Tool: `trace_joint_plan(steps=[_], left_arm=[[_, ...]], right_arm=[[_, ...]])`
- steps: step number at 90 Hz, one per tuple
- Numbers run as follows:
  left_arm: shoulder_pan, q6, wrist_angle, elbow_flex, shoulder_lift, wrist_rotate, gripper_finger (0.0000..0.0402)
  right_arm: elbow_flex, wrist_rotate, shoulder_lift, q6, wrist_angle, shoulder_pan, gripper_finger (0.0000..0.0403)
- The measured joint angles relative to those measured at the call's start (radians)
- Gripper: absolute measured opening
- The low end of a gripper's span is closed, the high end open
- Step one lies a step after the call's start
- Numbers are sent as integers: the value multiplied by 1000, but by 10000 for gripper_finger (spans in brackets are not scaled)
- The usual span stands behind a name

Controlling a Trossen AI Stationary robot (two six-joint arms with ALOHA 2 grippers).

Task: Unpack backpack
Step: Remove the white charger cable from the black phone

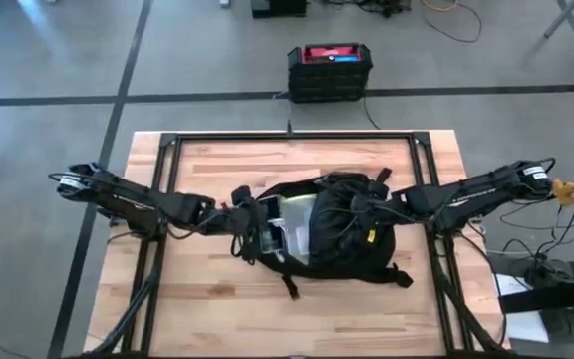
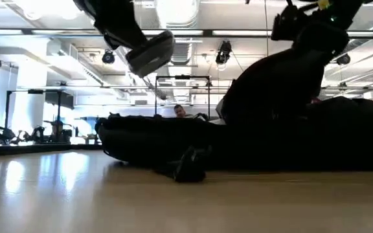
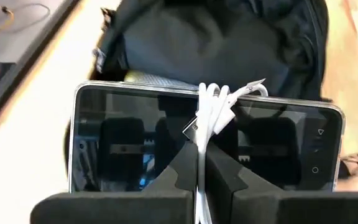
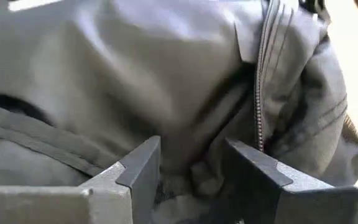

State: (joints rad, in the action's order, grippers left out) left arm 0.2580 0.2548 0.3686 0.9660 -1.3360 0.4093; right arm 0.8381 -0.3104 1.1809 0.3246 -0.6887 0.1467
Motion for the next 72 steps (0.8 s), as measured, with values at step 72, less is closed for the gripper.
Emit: trace_joint_plan(steps=[72], left_arm=[[189, 99, -520, -387, 34, 176, 0]], right_arm=[[118, 149, 6, -54, -11, 13, 229]])
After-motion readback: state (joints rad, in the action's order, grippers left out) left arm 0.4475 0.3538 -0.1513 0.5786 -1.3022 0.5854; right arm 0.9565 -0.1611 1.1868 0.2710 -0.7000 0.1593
